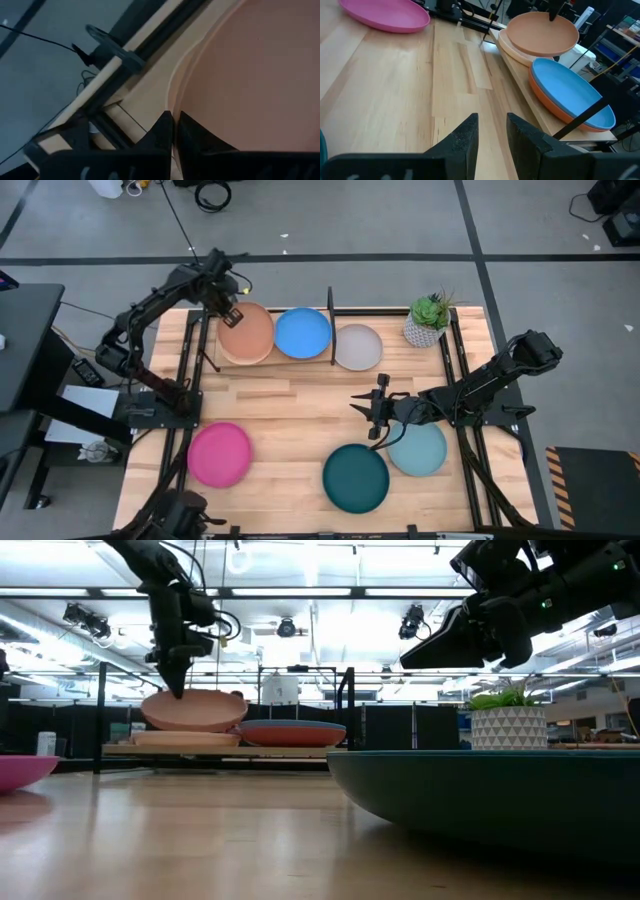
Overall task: Place and stack plates onto a shelf
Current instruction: Stack the brown plate on top of the white plate, then stack the purple plate on top of the brown plate
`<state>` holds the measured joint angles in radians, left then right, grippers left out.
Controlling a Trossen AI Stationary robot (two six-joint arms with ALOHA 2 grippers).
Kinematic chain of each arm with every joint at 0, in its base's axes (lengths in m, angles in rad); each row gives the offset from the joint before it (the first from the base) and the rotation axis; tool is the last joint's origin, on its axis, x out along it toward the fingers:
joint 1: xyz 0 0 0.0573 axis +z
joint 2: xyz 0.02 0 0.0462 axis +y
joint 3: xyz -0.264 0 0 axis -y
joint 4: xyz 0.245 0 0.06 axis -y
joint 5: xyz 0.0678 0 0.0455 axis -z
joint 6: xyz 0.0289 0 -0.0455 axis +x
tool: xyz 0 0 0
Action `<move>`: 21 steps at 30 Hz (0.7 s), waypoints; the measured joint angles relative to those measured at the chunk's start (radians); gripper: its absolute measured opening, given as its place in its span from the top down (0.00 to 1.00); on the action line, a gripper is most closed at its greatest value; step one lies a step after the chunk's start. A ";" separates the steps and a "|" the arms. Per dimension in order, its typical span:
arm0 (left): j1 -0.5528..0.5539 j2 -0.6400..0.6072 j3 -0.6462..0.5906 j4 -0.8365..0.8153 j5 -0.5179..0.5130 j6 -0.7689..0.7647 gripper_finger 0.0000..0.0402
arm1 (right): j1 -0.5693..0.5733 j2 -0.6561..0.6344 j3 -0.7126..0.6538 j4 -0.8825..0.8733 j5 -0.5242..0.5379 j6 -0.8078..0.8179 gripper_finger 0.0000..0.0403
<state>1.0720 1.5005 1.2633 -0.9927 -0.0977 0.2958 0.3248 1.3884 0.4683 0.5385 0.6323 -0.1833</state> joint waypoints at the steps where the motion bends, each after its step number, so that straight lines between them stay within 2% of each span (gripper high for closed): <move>1: 0.008 0.003 0.000 0.001 -0.001 0.000 0.96 | 0.000 0.000 0.000 0.000 0.000 0.000 0.74; 10: 0.038 0.072 0.000 -0.014 -0.003 -0.003 0.94 | 0.000 0.000 0.000 0.000 -0.005 0.000 0.74; 21: 0.035 0.075 0.012 -0.006 0.010 0.019 0.61 | 0.000 0.000 0.000 -0.001 -0.005 -0.002 0.74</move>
<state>1.1069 1.5753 1.2748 -0.9985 -0.0875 0.3152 0.3248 1.3884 0.4683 0.5377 0.6272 -0.1848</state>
